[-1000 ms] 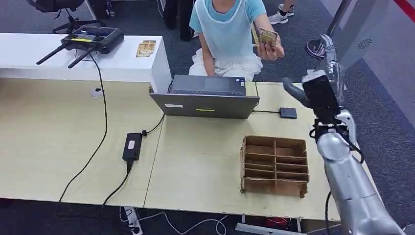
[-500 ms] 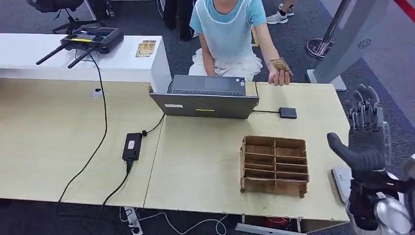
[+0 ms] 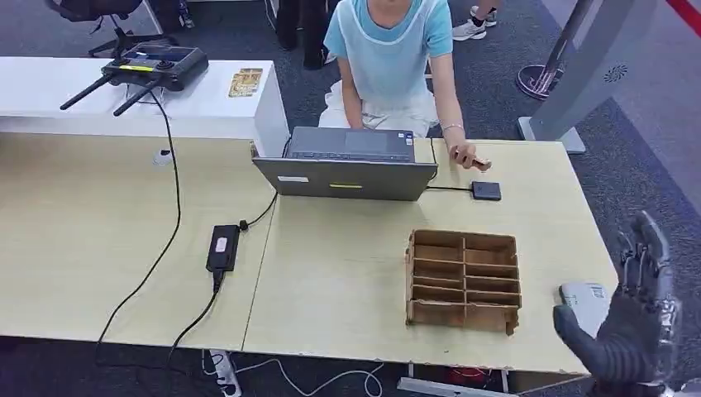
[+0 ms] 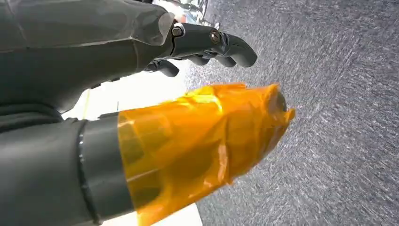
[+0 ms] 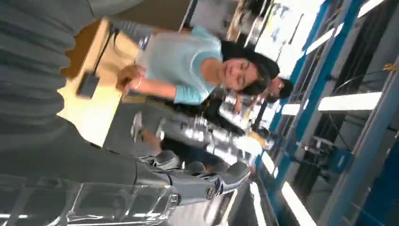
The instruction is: Pass the card to the sensor for recognition and then transmit it.
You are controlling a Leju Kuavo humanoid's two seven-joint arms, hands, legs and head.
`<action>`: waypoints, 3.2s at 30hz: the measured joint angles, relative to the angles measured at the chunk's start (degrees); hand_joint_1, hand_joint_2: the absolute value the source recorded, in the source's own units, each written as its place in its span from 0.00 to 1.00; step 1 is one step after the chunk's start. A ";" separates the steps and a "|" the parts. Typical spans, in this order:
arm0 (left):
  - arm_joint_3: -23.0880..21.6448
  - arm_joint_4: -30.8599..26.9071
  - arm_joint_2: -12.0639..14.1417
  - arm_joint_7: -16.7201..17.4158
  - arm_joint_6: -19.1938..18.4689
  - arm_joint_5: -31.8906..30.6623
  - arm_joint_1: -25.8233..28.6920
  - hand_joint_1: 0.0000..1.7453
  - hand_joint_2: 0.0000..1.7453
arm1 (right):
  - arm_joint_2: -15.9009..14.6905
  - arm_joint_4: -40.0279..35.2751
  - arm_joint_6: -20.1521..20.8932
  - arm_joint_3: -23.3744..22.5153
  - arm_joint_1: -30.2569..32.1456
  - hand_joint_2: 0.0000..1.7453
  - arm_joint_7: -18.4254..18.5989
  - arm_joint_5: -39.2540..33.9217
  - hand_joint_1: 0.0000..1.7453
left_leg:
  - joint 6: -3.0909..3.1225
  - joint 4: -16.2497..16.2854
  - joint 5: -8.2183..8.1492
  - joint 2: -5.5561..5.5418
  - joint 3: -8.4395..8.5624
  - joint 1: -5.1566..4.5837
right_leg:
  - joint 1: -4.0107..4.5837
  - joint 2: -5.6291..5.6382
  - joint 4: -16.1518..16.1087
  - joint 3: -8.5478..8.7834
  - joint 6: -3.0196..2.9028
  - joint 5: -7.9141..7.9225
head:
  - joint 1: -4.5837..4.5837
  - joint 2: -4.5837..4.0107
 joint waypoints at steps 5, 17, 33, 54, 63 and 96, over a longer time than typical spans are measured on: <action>0.57 0.00 0.00 0.79 0.00 -0.02 -0.01 0.00 0.00 | 0.15 -2.65 -22.97 7.56 5.27 0.00 1.65 21.42 0.00 | 0.00 -0.01 -0.01 0.03 0.02 0.00 | 0.00 0.03 0.00 0.00 -0.02 -0.03 | 0.02 0.00; 1.86 0.00 -0.02 2.80 -0.31 -0.59 -0.09 0.00 0.00 | -2.90 -8.44 -26.57 7.07 8.95 0.00 20.66 73.29 0.00 | 0.00 -0.01 -0.05 0.15 0.08 -0.02 | -0.03 0.09 -0.04 0.09 0.00 -0.01 | 0.07 0.02; 3.87 0.00 -0.04 3.32 -0.53 -1.40 -0.12 0.00 0.00 | -15.89 -3.68 -26.57 16.71 6.11 0.00 41.18 74.54 0.00 | 0.06 -0.01 -0.09 0.17 0.14 0.00 | -0.01 0.13 -0.04 0.11 0.01 -0.01 | 0.02 0.02; 5.29 0.00 -0.15 3.50 -0.55 -2.29 -0.09 0.00 0.00 | -29.44 4.26 -14.88 22.52 4.75 0.00 54.91 61.28 0.00 | 0.08 0.00 -0.11 0.17 0.14 -0.03 | -0.03 0.13 -0.07 0.12 0.03 0.00 | 0.04 0.02; 5.68 0.00 -0.15 3.13 -0.35 -3.02 -0.09 0.00 0.00 | -31.67 5.20 -14.37 25.93 2.69 0.00 49.85 52.94 0.00 | 0.08 0.00 -0.11 0.18 0.15 -0.03 | -0.02 0.13 -0.06 0.11 0.03 0.00 | 0.02 0.02; 5.79 0.00 -0.20 2.65 -0.22 -4.33 -0.10 0.00 0.00 | -31.78 5.88 -14.98 27.42 1.53 1.00 51.50 60.85 0.00 | 0.08 0.00 -0.11 0.18 0.15 -0.03 | -0.03 0.13 -0.06 0.12 0.03 0.00 | 0.02 0.02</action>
